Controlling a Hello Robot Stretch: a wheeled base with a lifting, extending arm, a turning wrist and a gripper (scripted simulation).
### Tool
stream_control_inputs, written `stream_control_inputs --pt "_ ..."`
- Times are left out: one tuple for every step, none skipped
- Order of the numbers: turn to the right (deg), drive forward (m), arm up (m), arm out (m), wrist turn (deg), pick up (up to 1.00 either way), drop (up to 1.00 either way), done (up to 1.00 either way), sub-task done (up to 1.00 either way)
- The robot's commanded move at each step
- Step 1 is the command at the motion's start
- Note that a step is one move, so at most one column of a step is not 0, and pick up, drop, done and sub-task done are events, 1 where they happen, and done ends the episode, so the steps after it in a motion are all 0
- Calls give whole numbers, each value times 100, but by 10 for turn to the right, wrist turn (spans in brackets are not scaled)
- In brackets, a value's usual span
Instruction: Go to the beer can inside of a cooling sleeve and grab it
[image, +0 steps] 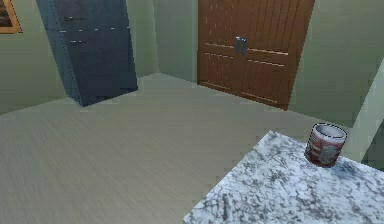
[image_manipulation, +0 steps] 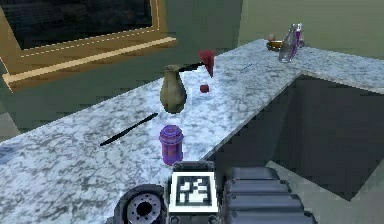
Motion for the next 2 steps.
stream_control_inputs --pt "0 0 0 16 0 0 0 0 0" --pt "0 0 0 0 450 0 0 0 0"
